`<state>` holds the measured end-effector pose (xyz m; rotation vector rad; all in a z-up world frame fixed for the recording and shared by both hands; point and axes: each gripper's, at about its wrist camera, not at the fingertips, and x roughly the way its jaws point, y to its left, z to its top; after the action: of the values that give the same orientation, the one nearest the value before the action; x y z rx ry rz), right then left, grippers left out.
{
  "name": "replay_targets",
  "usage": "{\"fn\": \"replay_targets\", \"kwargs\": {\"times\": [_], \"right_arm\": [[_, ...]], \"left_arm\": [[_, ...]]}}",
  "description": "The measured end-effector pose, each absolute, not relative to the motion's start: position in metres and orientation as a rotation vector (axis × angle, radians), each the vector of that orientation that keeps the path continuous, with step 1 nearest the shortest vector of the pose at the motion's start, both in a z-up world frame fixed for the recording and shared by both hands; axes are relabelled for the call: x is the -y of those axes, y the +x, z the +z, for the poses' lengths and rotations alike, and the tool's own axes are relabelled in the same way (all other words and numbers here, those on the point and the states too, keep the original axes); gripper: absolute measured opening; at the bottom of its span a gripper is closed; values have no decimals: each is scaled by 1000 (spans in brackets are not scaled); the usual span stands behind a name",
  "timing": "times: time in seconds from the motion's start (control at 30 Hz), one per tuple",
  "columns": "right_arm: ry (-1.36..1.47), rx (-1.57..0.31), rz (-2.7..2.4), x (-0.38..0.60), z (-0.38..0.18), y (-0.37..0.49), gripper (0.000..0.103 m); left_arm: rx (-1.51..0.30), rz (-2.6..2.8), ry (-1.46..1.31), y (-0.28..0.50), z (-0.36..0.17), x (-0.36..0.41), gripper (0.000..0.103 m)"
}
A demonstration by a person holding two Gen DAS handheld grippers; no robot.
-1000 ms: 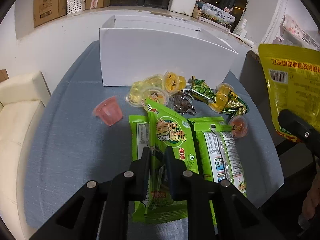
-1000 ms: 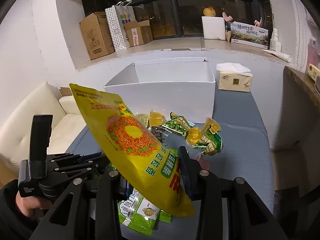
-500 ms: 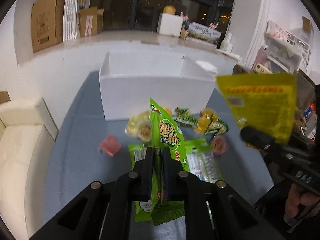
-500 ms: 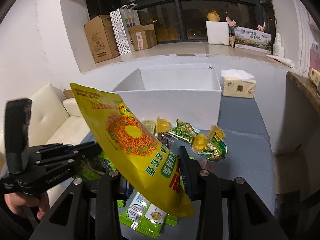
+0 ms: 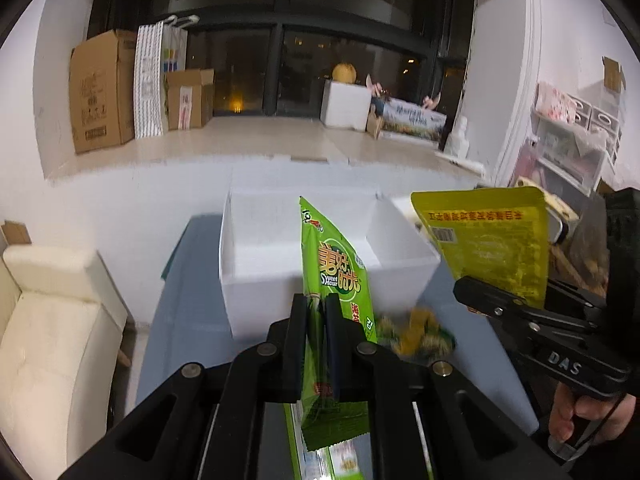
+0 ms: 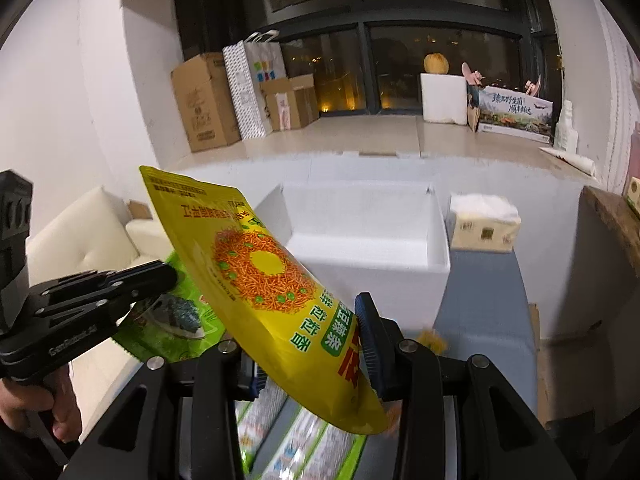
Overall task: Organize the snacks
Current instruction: 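Grasp a green seaweed packet with the left gripper while the right carries the yellow bag into the box, then release the green packet into the white box with the left gripper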
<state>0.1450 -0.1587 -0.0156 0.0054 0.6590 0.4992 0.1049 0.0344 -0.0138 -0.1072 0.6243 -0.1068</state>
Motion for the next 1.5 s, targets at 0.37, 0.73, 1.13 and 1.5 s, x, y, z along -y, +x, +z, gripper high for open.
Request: {"fn": "replay_targets", "kwargs": {"times": [0.37,0.73,1.13,1.5], "right_arm": [[45,-651,413,150,-2,270,42],[44,-748,325,139,-38,341,43],[-50,-748,281,127,-51,339,89],[-21,-730,284,139,-39,312,96]], "left_arm": [[-571,-92,-49,206,24,-46,10],[-652,-69,-37,283,-12,-60,11],[-721,-33,-60,303,-53,-70,99],[-726,-9,-58,280,-39,-70,103]]}}
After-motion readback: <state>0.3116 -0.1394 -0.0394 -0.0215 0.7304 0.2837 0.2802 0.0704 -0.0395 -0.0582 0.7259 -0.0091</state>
